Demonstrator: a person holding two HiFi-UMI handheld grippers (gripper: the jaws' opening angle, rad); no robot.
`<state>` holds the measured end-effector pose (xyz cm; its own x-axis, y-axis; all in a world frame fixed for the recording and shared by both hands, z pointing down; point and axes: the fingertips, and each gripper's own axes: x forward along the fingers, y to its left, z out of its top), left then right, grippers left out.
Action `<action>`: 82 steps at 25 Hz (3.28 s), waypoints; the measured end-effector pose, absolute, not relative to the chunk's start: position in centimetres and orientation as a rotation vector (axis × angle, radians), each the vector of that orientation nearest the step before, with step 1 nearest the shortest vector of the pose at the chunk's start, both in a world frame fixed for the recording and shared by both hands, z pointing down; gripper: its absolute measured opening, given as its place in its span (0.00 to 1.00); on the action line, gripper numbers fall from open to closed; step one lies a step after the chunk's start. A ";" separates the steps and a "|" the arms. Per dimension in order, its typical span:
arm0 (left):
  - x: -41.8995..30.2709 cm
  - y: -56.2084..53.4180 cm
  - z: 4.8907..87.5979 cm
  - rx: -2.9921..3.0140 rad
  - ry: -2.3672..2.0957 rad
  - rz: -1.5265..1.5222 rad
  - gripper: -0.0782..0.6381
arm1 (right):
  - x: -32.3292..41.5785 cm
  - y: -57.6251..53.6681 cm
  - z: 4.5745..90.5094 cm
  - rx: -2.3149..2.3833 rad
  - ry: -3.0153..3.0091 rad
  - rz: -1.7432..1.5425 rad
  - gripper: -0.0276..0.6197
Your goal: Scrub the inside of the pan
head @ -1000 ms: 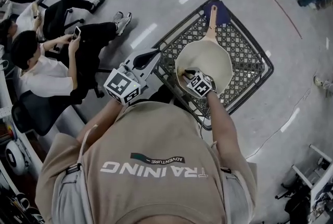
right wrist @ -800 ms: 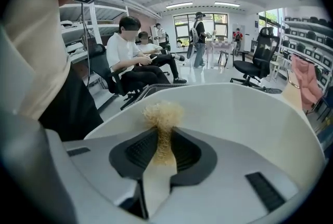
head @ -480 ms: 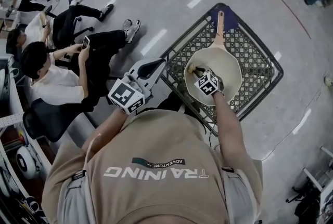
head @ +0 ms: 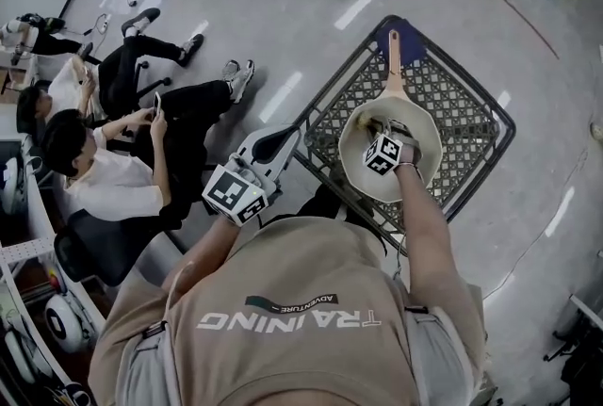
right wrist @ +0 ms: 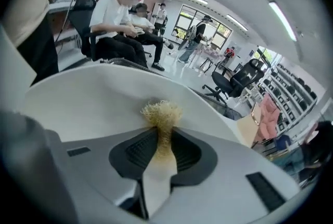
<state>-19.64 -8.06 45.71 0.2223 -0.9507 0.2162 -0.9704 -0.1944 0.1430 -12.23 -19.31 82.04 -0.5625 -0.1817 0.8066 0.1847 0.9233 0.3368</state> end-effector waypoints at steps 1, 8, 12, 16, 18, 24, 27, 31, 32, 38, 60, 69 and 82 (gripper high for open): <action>-19.6 -8.0 45.7 2.249 -1.815 0.110 0.13 | -11.9 -20.2 82.0 0.022 -2.078 -0.535 0.18; -19.4 -7.4 46.2 2.251 -1.806 0.070 0.13 | -9.1 -25.9 81.2 0.097 -1.807 -0.867 0.18; -19.1 -7.0 46.4 2.248 -1.796 0.043 0.13 | -6.9 -27.7 80.7 0.091 -1.671 -0.946 0.18; -19.1 -7.2 46.4 2.246 -1.781 0.007 0.13 | -4.1 -27.9 80.7 0.036 -1.550 -0.950 0.18; -19.3 -7.4 46.2 2.241 -1.778 -0.020 0.13 | -2.4 -27.5 80.8 0.003 -1.487 -0.924 0.18; -19.1 -7.9 45.5 2.256 -1.784 -0.117 0.13 | 1.8 -25.8 80.8 -0.075 -1.374 -0.829 0.18; -19.1 -7.9 45.6 2.273 -1.803 -0.148 0.13 | 3.8 -24.2 80.8 -0.110 -1.351 -0.688 0.18; -19.1 -8.0 46.8 2.289 -1.780 -0.157 0.13 | 5.6 -22.3 81.1 -0.109 -1.329 -0.454 0.18; -18.9 -8.1 47.1 2.297 -1.767 -0.148 0.13 | 5.9 -21.5 81.3 -0.112 -1.329 -0.396 0.18; -18.3 -8.3 47.8 2.356 -1.724 -0.140 0.13 | 6.6 -16.1 81.3 -0.102 -1.343 -0.053 0.18; -19.0 -7.2 46.8 2.404 -1.726 -0.137 0.13 | -2.9 -6.6 80.1 0.084 -1.630 0.744 0.18; -18.0 -9.8 45.8 2.477 -1.655 -0.090 0.13 | -8.5 -8.5 78.9 0.219 -1.821 0.969 0.18; -14.5 -15.9 47.8 2.647 -1.309 -0.018 0.13 | -4.3 -14.1 77.5 0.546 -2.032 0.854 0.18</action>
<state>-14.49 -15.90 47.84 0.6102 -0.7889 0.0726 -0.7867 -0.5925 0.1734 -4.33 -14.08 77.52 -0.5491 -0.0662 0.8331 -0.6417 0.6720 -0.3696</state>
